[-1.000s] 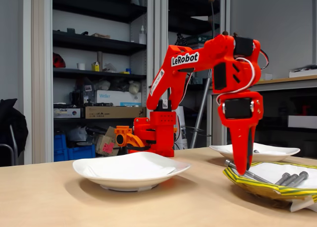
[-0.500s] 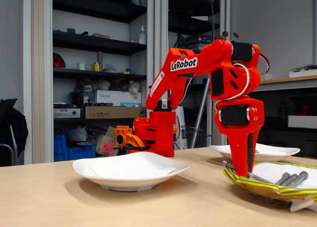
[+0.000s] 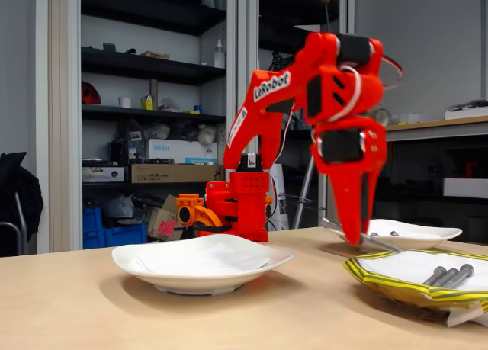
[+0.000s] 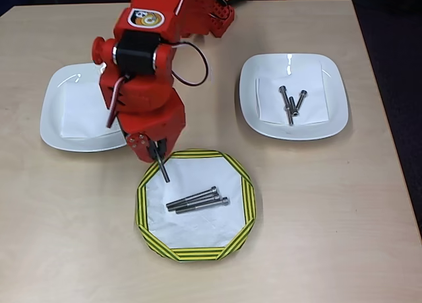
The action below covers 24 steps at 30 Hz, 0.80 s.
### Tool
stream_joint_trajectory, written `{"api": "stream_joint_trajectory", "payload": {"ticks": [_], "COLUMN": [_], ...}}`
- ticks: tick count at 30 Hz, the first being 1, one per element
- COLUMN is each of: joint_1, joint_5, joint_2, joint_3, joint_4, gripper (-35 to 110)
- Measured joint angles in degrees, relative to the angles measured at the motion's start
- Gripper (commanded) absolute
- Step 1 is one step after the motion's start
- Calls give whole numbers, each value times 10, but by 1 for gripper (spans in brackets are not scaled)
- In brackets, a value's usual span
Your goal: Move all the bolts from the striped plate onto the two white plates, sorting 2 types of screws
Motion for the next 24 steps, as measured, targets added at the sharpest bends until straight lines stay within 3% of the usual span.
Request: {"api": "stream_joint_trajectory", "payload": {"ticks": [14, 19, 24], "joint_1": [183, 234, 236], "joint_5": [-111, -149, -176], "joint_2": [181, 181, 181], "joint_3": [287, 308, 308], "joint_4": [-49, -57, -69], "gripper": [0, 10, 11]}}
